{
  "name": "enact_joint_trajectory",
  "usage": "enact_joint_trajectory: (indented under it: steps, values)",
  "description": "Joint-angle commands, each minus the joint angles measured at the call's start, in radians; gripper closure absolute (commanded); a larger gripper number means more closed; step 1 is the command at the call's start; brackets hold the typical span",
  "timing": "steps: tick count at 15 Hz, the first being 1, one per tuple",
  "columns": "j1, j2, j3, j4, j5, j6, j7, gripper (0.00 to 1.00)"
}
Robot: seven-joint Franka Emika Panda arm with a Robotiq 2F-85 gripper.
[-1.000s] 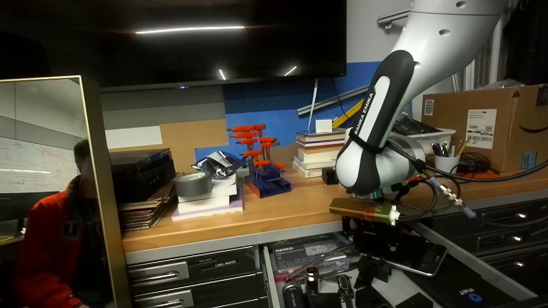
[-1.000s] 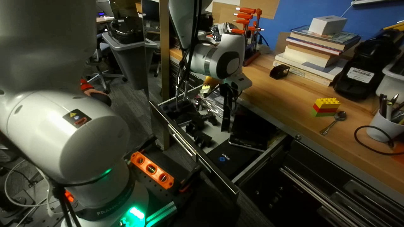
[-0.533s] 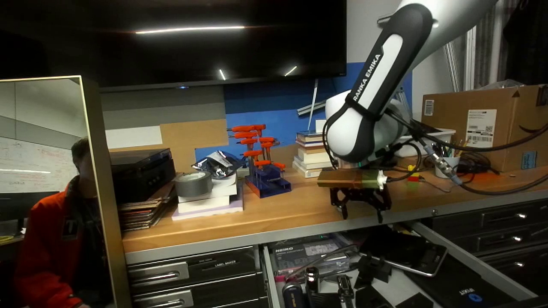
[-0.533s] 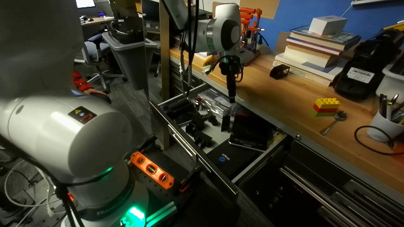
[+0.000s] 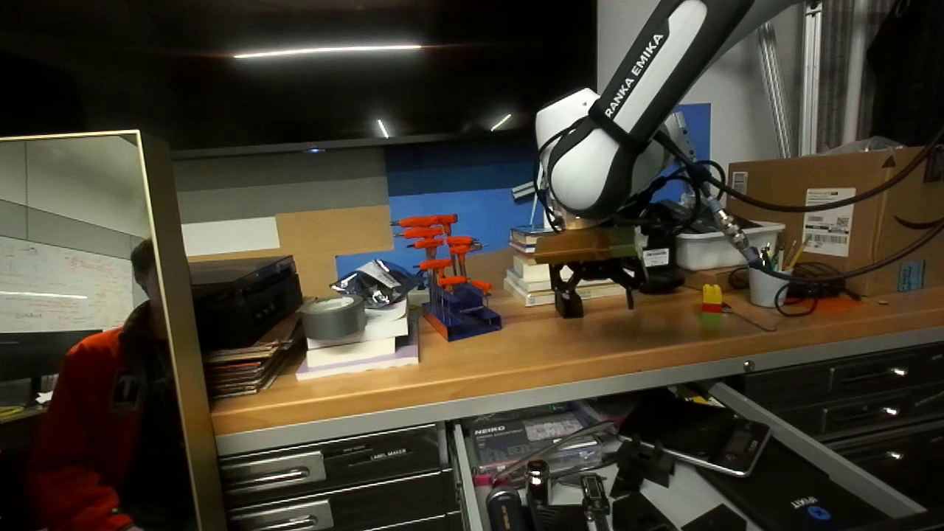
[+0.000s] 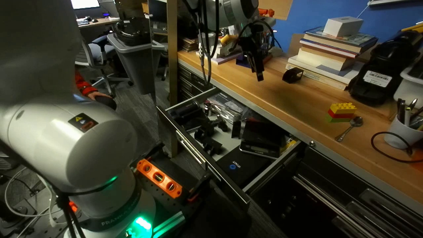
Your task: Put the black objects in the drawer and close it
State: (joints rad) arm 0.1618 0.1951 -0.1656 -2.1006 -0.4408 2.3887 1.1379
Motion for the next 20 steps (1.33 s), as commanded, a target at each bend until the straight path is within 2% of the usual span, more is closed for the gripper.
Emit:
enact_joint_trajectory:
  steps: [1,5,9,15,20]
  values:
    - [-0.052,0.054,0.019,0.097,-0.065,0.042,-0.087,0.0]
    - [-0.105,0.146,0.015,0.196,-0.021,0.155,-0.252,0.0]
    - [-0.149,0.267,0.022,0.308,0.09,0.24,-0.43,0.0]
    - [-0.184,0.439,0.045,0.513,0.31,0.217,-0.674,0.0]
    - [-0.179,0.541,0.036,0.66,0.382,0.185,-0.759,0.0]
